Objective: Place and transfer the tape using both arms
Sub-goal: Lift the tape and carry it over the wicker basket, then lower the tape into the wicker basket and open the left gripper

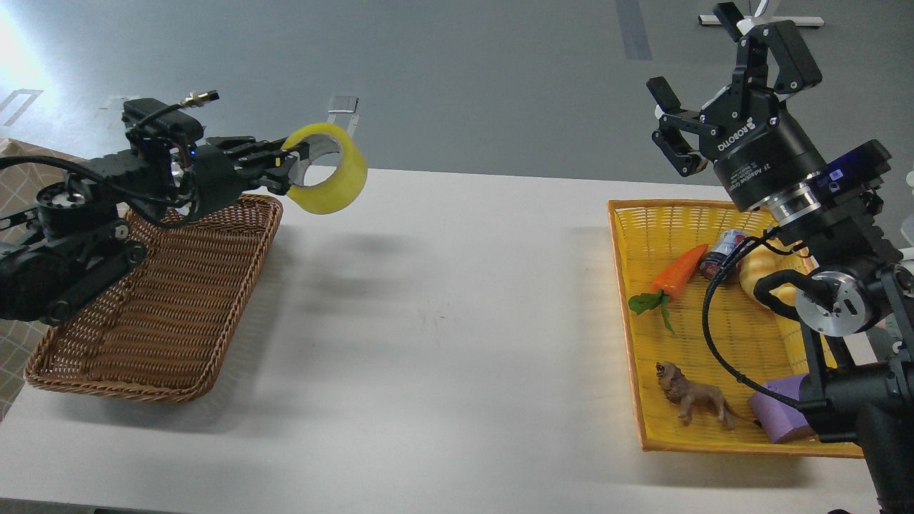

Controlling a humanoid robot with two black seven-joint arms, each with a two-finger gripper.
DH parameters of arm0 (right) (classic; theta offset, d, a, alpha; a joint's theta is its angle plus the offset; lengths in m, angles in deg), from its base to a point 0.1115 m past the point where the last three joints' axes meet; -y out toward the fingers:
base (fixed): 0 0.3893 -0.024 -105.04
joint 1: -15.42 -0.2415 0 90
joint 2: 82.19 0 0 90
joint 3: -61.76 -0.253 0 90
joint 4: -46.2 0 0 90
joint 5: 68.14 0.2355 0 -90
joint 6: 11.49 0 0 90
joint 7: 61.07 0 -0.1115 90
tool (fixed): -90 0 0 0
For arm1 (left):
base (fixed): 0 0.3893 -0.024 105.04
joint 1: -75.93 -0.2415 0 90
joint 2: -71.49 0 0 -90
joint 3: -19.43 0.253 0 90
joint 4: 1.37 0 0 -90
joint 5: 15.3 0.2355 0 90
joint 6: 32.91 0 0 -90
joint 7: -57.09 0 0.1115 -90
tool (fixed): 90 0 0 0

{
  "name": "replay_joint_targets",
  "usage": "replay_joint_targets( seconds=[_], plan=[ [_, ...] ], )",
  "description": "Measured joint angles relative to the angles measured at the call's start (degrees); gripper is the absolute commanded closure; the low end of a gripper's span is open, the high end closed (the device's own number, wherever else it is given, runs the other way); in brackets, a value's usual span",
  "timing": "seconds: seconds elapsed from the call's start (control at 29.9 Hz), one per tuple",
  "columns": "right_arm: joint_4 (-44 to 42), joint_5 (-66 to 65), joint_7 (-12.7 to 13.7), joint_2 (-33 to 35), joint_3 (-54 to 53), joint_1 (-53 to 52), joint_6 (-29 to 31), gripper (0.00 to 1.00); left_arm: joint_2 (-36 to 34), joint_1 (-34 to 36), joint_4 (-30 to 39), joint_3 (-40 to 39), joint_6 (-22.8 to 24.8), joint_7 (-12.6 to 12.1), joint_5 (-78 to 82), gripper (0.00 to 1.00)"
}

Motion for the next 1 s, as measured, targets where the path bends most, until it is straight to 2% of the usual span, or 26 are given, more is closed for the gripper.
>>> replay_joint_targets(
  seconds=[0.2, 0.33, 0.43, 0.6, 0.84, 0.94, 1.0],
  plan=[
    [-0.3, 0.0, 0.1, 0.4, 0.1, 0.1, 0.1, 0.0, -5.7, -2.5, -4.0, 0.1, -2.2, 1.5, -0.9, 1.0],
    [-0.3, -0.1, 0.1, 0.5, 0.1, 0.8, 0.2, 0.0, -7.4, -4.8, -7.4, 0.2, -3.4, 5.0, -1.0, 1.0],
    [-0.3, -0.1, 0.1, 0.5, 0.1, 1.3, 0.3, 0.0, -8.4, -6.4, -8.7, 0.6, -3.6, 6.4, -1.0, 1.0],
    [-0.1, -0.1, 0.2, 0.5, 0.3, 2.1, 0.6, 0.0, -9.2, -8.7, -11.6, 2.9, -4.8, 6.7, -1.0, 1.0],
    [-0.1, -0.1, 0.2, 0.8, 0.3, 2.2, 0.6, 0.0, -8.3, -10.9, -14.8, 7.4, -9.9, 6.7, -2.1, 0.94],
    [-0.1, 0.0, 0.2, 0.9, 0.3, 2.2, 0.6, 0.0, -8.2, -11.3, -15.4, 9.0, -11.0, 6.7, -2.7, 0.88],
    [-0.1, 0.0, 0.2, 0.9, 0.3, 2.3, 0.6, 0.0, -8.2, -11.4, -16.0, 10.0, -11.3, 6.7, -3.0, 0.88]
  ],
)
